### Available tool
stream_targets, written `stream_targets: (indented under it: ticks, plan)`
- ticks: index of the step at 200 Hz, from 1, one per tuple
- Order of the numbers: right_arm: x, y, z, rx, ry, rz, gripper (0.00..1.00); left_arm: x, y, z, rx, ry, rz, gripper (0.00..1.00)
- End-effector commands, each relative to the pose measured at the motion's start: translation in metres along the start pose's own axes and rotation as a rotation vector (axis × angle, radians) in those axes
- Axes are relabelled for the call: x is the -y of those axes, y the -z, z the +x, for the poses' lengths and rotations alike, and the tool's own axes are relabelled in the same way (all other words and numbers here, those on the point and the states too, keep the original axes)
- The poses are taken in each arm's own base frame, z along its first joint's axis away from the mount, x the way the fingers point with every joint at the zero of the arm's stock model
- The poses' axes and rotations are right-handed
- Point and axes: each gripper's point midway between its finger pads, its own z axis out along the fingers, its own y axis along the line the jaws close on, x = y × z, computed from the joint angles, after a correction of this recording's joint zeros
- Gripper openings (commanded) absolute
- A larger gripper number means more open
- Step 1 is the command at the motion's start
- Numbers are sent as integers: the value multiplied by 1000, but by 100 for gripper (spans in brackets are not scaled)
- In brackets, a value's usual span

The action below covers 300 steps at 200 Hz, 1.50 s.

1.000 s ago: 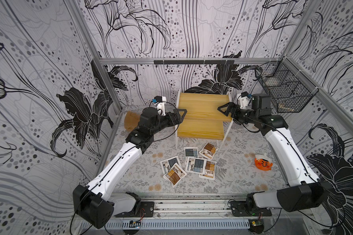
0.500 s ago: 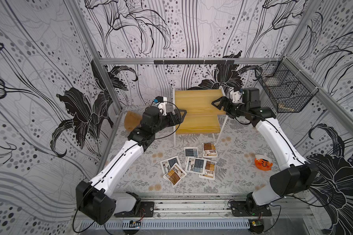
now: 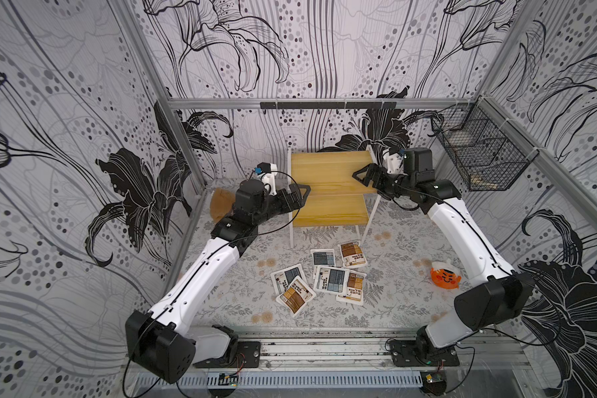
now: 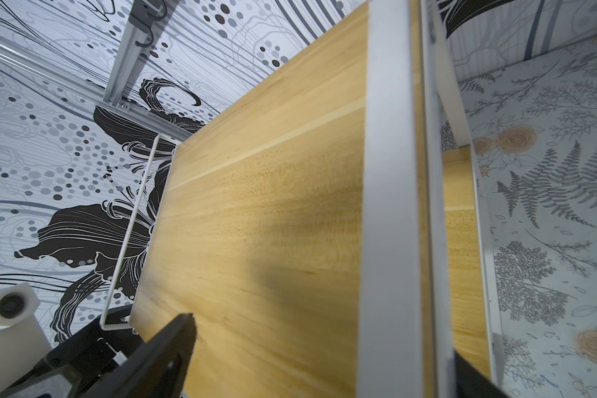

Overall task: Place the bagged coffee beans on the shelf by color
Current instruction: Adjust the shelf at the center of the board, then pick up the bagged coffee beans at the center of the board.

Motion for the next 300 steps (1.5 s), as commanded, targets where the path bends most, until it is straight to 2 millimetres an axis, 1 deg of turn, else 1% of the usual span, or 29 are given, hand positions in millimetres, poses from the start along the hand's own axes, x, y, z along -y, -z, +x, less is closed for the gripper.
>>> stream_targets:
  ticks: [1, 23, 50, 64, 77, 82, 86, 97, 115, 128, 130, 131, 146, 159, 170, 175, 176, 182, 193, 195, 196, 198, 199, 218, 231, 250, 279, 288, 300]
  plan:
    - [-12, 21, 3, -4, 67, 16, 96, 15, 16, -10, 23, -30, 51, 97]
    - [7, 42, -13, 40, 33, 34, 96, 12, 26, -18, 46, -35, 39, 97]
    - [30, 84, -35, 124, -7, 32, 97, 12, 37, -24, 57, -37, 42, 97]
    - [33, 102, -38, 151, 4, 34, 96, 11, 43, -26, 63, -28, 45, 97]
    - [35, 113, -32, 149, 18, 47, 96, 10, 50, -24, 68, -20, 48, 97]
    - [32, 118, -29, 150, 29, 46, 97, 10, 53, -22, 67, -19, 50, 97]
    - [38, 116, -19, 128, 21, 53, 97, 10, 57, -20, 67, -15, 53, 97]
    - [39, 122, -1, 107, 21, 55, 96, 10, 65, -11, 60, -1, 65, 97]
    - [52, 128, 39, 68, -4, 70, 97, 2, 78, 11, 48, 45, 80, 97]
    - [65, 127, 71, 29, -32, 75, 96, -3, 86, 31, 31, 93, 106, 97]
    - [66, 127, 79, 19, -37, 70, 96, -5, 87, 35, 27, 102, 107, 97]
    - [66, 127, 79, 19, -37, 70, 96, -5, 87, 37, 24, 106, 110, 97]
    - [75, 124, 115, -26, -73, 27, 96, -10, 90, 68, -9, 146, 140, 97]
    - [86, 115, 148, -88, -125, -4, 98, -17, 88, 99, -50, 176, 135, 97]
    - [97, 106, 174, -150, -166, -2, 100, -19, 85, 126, -90, 192, 135, 97]
    - [103, 101, 186, -176, -183, 8, 97, -20, 83, 137, -106, 204, 135, 97]
    - [104, 99, 189, -183, -184, 9, 97, -24, 82, 140, -108, 210, 125, 97]
    - [108, 93, 203, -216, -188, 21, 96, -25, 80, 153, -122, 223, 126, 97]
    - [113, 79, 232, -286, -176, 54, 96, -23, 77, 175, -146, 246, 138, 97]
    - [114, 77, 233, -289, -178, 59, 96, -23, 76, 179, -151, 252, 138, 97]
    - [115, 75, 239, -304, -177, 64, 96, -23, 76, 181, -154, 254, 139, 97]
    - [115, 73, 241, -310, -175, 66, 96, -22, 75, 184, -158, 258, 141, 97]
    - [116, 71, 246, -324, -173, 71, 96, -22, 75, 186, -160, 258, 143, 97]
    - [128, 53, 282, -422, -179, 121, 96, -13, 68, 218, -214, 270, 162, 97]
    - [137, 46, 297, -456, -180, 154, 95, -7, 64, 237, -251, 259, 162, 97]
    - [149, 43, 310, -478, -195, 175, 94, -1, 59, 258, -295, 242, 155, 97]
    - [157, 38, 325, -509, -206, 179, 88, 7, 50, 279, -345, 238, 171, 97]
    - [158, 36, 327, -512, -207, 176, 86, 8, 46, 282, -353, 237, 170, 97]
    - [159, 33, 333, -526, -202, 164, 80, 10, 44, 285, -357, 234, 178, 97]
